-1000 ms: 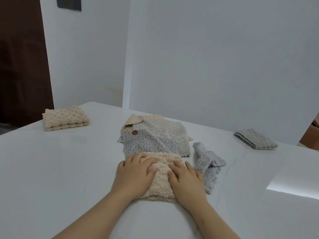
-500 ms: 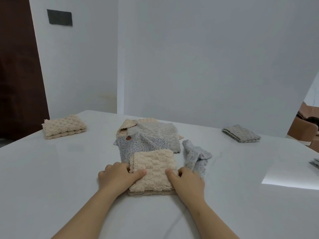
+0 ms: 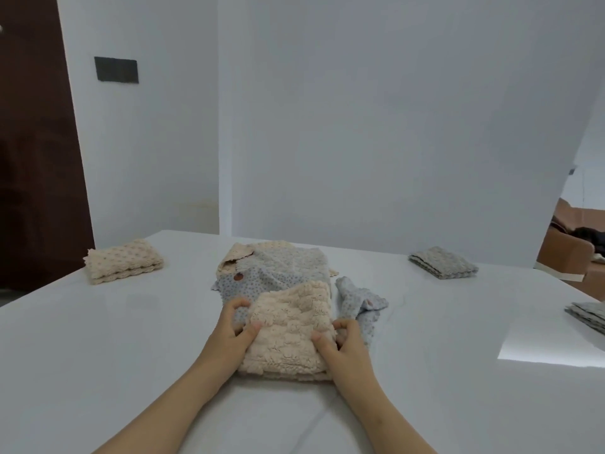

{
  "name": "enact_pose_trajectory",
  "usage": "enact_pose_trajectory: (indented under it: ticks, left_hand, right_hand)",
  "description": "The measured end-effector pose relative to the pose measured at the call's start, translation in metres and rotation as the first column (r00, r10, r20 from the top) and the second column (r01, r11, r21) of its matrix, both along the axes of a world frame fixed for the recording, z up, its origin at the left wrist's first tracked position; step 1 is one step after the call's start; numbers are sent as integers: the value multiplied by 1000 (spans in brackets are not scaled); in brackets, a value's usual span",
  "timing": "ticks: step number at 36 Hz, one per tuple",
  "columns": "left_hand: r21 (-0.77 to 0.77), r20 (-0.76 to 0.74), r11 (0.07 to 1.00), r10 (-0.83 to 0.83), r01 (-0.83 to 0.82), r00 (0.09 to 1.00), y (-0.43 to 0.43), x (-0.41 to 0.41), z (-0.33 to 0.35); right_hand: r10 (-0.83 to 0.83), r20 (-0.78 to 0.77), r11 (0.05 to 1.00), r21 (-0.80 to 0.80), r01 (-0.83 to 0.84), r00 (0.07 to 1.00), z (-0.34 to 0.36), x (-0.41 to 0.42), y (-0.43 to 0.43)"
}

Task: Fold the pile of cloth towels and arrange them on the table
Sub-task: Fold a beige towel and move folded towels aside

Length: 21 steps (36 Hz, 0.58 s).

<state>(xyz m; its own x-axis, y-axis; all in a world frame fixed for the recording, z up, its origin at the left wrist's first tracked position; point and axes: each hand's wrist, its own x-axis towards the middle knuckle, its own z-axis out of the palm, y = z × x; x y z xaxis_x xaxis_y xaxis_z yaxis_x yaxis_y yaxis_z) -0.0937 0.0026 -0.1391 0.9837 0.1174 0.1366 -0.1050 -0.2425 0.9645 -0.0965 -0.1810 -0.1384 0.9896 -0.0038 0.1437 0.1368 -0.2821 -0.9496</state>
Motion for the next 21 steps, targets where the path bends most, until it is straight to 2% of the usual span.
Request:
enact_pose_trajectory:
  ticks: [3, 6, 9, 13, 16, 21]
  left_hand:
    - [11, -1, 999, -54, 54, 999, -4, -7, -2]
    - [17, -66, 989, -146, 147, 987, -8, -10, 0]
    - [25, -81, 982, -185, 187, 979, -7, -6, 15]
    - [80, -84, 971, -217, 224, 972, -17, 23, 49]
    - [168, -63, 967, -181, 189, 982, -34, 41, 64]
    - [188, 49, 982, -29, 20, 998, -65, 82, 75]
  right_hand:
    - [51, -19, 990, 129, -48, 999, 0, -5, -3]
    - [121, -48, 967, 231, -107, 992, 0, -9, -7]
    - [170, -59, 962, 224, -153, 984, 5, -11, -11]
    - [107, -21, 971, 217, -100, 994, 28, 11, -24]
    - [56, -26, 972, 229, -48, 998, 46, 31, -35]
    - [-30, -7, 984, 174, 30, 1000, 64, 68, -52]
